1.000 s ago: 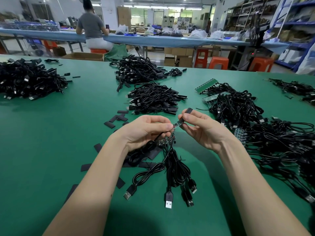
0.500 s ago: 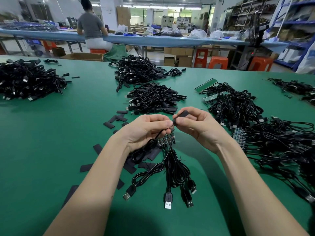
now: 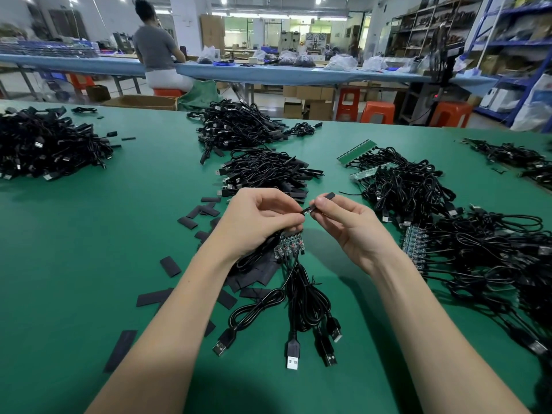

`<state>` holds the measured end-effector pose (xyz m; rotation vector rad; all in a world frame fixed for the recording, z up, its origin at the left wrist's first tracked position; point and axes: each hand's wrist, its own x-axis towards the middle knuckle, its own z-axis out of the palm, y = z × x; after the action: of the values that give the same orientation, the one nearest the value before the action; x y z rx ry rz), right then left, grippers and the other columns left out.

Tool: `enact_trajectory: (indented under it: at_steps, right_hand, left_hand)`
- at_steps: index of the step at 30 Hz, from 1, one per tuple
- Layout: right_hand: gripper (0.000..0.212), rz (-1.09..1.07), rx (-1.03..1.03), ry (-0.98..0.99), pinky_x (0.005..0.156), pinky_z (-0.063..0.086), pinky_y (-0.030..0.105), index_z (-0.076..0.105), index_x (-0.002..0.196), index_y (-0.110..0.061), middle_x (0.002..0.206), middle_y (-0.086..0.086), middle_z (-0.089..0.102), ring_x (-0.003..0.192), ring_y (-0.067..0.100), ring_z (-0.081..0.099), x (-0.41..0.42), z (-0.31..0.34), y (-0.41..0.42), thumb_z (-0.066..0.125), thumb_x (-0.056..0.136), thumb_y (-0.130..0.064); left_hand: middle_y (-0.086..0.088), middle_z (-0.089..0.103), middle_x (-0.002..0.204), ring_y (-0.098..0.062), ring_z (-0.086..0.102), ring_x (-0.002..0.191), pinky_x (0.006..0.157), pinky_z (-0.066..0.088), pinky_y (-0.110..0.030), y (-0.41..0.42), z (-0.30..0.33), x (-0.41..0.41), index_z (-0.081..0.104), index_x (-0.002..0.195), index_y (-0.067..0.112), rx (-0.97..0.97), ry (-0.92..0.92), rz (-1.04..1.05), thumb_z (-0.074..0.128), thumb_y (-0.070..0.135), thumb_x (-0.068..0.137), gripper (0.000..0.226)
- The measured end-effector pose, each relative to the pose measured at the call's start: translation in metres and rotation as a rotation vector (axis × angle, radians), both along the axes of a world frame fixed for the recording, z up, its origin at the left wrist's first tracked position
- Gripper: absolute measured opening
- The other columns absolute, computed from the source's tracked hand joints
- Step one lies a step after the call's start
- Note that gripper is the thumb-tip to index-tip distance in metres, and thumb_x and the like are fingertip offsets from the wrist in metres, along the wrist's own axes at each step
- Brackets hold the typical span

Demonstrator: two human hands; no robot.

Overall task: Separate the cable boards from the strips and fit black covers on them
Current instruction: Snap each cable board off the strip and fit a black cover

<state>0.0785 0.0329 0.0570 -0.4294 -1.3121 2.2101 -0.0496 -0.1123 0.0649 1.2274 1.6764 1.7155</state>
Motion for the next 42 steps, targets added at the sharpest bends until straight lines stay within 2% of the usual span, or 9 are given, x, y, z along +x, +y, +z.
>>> enact_trajectory:
  at_steps: [8,14,19,24,30,38,42]
  right_hand:
    - [0.008,0.025,-0.001,-0.005,0.07,0.057,0.015,0.081,0.076,-0.009,0.088,0.01,0.077,0.078,0.013,0.074,-0.001,0.0,0.0,0.08,0.068,-0.011]
    - [0.025,0.075,0.014,-0.017,0.07,0.057,0.015,0.073,0.093,0.0,0.09,0.012,0.076,0.078,0.014,0.074,0.0,-0.001,-0.002,0.079,0.071,-0.01]
    - [0.014,0.101,0.024,-0.014,0.07,0.057,0.015,0.078,0.083,-0.006,0.091,0.012,0.076,0.079,0.015,0.074,0.0,0.001,-0.003,0.079,0.071,-0.01]
    - [0.012,0.13,0.013,0.002,0.072,0.057,0.016,0.078,0.084,-0.007,0.094,0.012,0.076,0.081,0.014,0.074,-0.001,-0.001,-0.007,0.079,0.073,-0.012]
    - [0.036,0.044,0.127,0.043,0.075,0.058,0.023,0.071,0.111,-0.017,0.096,0.014,0.076,0.077,0.017,0.073,-0.001,0.003,-0.009,0.078,0.076,-0.019]
    - [0.025,0.02,0.114,0.03,0.072,0.058,0.021,0.075,0.097,-0.015,0.088,0.015,0.076,0.072,0.016,0.072,0.001,0.003,-0.012,0.08,0.072,-0.018]
    - [0.025,0.034,0.144,0.021,0.073,0.059,0.023,0.075,0.098,-0.015,0.087,0.016,0.075,0.073,0.018,0.071,0.001,0.003,-0.013,0.079,0.074,-0.016]
  left_hand:
    - [-0.012,0.077,0.078,-0.024,0.077,0.076,0.071,0.057,-0.02,0.0,0.002,0.004,0.078,0.091,-0.001,0.017,0.116,0.021,0.08,-0.001,0.08,0.011]
    - [-0.004,0.078,0.077,-0.016,0.076,0.073,0.068,0.055,-0.016,0.0,0.004,0.002,0.08,0.09,0.004,-0.01,0.237,0.04,0.082,0.003,0.08,0.01]
    - [-0.007,0.077,0.078,-0.019,0.076,0.072,0.067,0.055,-0.017,-0.001,0.003,0.003,0.077,0.089,0.003,0.04,0.184,0.033,0.084,0.003,0.078,0.013]
    - [-0.006,0.077,0.077,-0.019,0.076,0.071,0.065,0.056,-0.017,0.0,0.002,0.002,0.074,0.087,0.004,0.074,0.139,0.012,0.084,0.003,0.078,0.014]
    - [0.0,0.078,0.082,-0.015,0.076,0.077,0.07,0.057,-0.018,0.001,-0.001,0.0,0.075,0.086,0.009,0.081,0.129,0.052,0.086,0.005,0.076,0.015]
    - [-0.003,0.077,0.075,-0.014,0.075,0.068,0.063,0.055,-0.015,0.001,-0.001,0.001,0.075,0.082,0.009,0.051,0.149,0.054,0.087,0.006,0.074,0.015]
    - [-0.003,0.076,0.072,-0.012,0.074,0.064,0.062,0.054,-0.015,0.001,0.0,0.0,0.076,0.079,0.013,0.031,0.151,0.059,0.089,0.008,0.072,0.015]
